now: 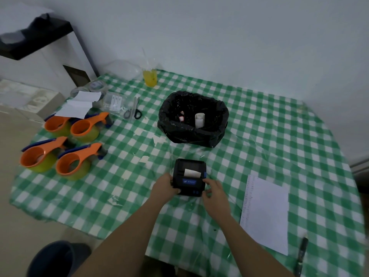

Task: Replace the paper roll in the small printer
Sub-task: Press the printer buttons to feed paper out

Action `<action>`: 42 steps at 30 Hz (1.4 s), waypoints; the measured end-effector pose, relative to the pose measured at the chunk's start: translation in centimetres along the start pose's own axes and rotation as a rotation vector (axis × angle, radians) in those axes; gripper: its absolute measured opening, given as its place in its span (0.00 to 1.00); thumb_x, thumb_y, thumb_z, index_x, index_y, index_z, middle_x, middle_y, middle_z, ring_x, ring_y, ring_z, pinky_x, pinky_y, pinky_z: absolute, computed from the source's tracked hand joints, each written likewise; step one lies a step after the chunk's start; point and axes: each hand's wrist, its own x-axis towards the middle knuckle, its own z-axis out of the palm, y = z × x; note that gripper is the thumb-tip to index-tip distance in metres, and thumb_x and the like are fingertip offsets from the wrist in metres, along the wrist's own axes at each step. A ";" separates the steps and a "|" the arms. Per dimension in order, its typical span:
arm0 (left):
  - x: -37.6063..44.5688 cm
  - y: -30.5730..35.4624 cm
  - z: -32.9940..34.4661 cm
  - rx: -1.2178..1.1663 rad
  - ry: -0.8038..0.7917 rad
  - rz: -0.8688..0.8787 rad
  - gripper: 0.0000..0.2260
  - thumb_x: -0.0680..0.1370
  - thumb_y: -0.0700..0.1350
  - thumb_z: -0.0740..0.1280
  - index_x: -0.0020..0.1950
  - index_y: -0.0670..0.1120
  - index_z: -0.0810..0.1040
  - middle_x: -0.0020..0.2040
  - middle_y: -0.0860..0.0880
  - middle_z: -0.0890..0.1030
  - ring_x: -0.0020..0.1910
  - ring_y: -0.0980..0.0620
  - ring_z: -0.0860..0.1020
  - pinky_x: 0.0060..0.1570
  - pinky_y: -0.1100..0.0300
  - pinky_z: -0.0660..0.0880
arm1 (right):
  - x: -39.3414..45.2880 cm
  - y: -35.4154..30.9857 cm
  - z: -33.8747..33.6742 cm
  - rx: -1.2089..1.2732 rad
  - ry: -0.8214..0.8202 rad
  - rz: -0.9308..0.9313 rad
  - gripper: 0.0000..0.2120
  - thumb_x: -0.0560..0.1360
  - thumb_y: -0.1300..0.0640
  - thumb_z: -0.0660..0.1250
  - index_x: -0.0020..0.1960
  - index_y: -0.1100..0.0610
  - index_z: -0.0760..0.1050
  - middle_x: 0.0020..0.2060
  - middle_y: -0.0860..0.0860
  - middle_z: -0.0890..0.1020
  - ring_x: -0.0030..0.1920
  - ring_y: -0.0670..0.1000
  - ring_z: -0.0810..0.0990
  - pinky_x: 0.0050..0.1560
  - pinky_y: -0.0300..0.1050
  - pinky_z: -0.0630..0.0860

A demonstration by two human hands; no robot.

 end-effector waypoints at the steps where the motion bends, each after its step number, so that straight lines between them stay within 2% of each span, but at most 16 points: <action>1: 0.0 0.0 0.0 0.000 -0.001 -0.001 0.15 0.71 0.40 0.72 0.54 0.38 0.72 0.56 0.38 0.79 0.54 0.42 0.77 0.52 0.53 0.73 | 0.0 0.0 0.0 0.000 0.001 -0.006 0.18 0.74 0.65 0.63 0.63 0.55 0.71 0.59 0.53 0.74 0.44 0.47 0.76 0.43 0.38 0.73; 8: -0.3 0.4 -0.1 0.011 -0.005 -0.011 0.18 0.71 0.41 0.72 0.57 0.37 0.72 0.56 0.38 0.79 0.55 0.41 0.77 0.52 0.51 0.73 | -0.1 0.1 0.0 0.013 -0.001 -0.005 0.18 0.74 0.65 0.63 0.63 0.54 0.71 0.60 0.52 0.73 0.45 0.47 0.77 0.44 0.39 0.75; 12: -0.3 0.3 0.0 -0.004 -0.003 -0.010 0.15 0.71 0.41 0.72 0.52 0.39 0.72 0.52 0.40 0.78 0.47 0.46 0.75 0.50 0.52 0.72 | 0.0 0.2 0.0 0.017 0.000 0.002 0.18 0.74 0.64 0.63 0.63 0.54 0.71 0.59 0.52 0.73 0.46 0.48 0.77 0.44 0.41 0.76; 19: -0.4 0.3 0.0 -0.014 0.001 -0.012 0.17 0.71 0.40 0.72 0.56 0.37 0.72 0.55 0.38 0.79 0.52 0.42 0.77 0.49 0.53 0.72 | 0.0 0.3 -0.2 0.014 0.002 0.000 0.18 0.74 0.65 0.63 0.63 0.55 0.71 0.60 0.53 0.73 0.45 0.48 0.76 0.44 0.39 0.74; 24: -0.4 0.4 0.0 -0.021 -0.005 -0.014 0.17 0.71 0.40 0.72 0.56 0.37 0.72 0.55 0.39 0.79 0.49 0.45 0.76 0.46 0.57 0.68 | 0.2 0.3 -0.3 0.011 -0.005 0.001 0.18 0.74 0.64 0.63 0.63 0.54 0.71 0.60 0.52 0.73 0.46 0.48 0.77 0.45 0.41 0.76; 26: -0.4 0.4 0.0 -0.021 -0.010 -0.014 0.15 0.71 0.40 0.72 0.54 0.38 0.72 0.52 0.40 0.78 0.51 0.43 0.77 0.46 0.57 0.68 | 0.2 0.4 -0.4 0.004 -0.006 0.001 0.18 0.74 0.64 0.63 0.63 0.54 0.71 0.60 0.52 0.73 0.47 0.49 0.78 0.46 0.43 0.77; 30: -0.5 0.4 0.0 -0.023 -0.014 -0.008 0.12 0.71 0.39 0.72 0.47 0.43 0.69 0.47 0.44 0.75 0.47 0.46 0.75 0.45 0.58 0.68 | 0.2 0.4 -0.5 0.003 -0.006 -0.007 0.18 0.74 0.65 0.63 0.63 0.54 0.71 0.60 0.53 0.73 0.46 0.48 0.77 0.45 0.44 0.77; 33: -0.4 0.4 0.0 -0.022 -0.006 -0.016 0.14 0.71 0.40 0.72 0.53 0.39 0.72 0.52 0.39 0.78 0.50 0.43 0.76 0.45 0.57 0.68 | 0.2 0.4 -0.4 0.002 -0.011 -0.004 0.19 0.74 0.64 0.63 0.63 0.54 0.71 0.60 0.52 0.73 0.46 0.47 0.77 0.45 0.43 0.77; 38: -0.3 0.3 0.1 -0.018 -0.013 -0.014 0.13 0.71 0.40 0.72 0.47 0.43 0.68 0.48 0.43 0.75 0.52 0.43 0.77 0.45 0.57 0.68 | 0.1 0.4 -0.3 0.003 -0.012 0.000 0.19 0.74 0.64 0.63 0.64 0.54 0.70 0.59 0.52 0.73 0.46 0.47 0.77 0.44 0.44 0.77; 42: -0.3 0.3 0.1 -0.024 -0.006 -0.025 0.16 0.71 0.40 0.72 0.54 0.38 0.72 0.54 0.39 0.79 0.54 0.41 0.77 0.45 0.56 0.69 | 0.1 0.3 -0.3 0.002 -0.013 0.009 0.18 0.75 0.64 0.63 0.64 0.53 0.70 0.60 0.52 0.73 0.46 0.47 0.77 0.45 0.43 0.77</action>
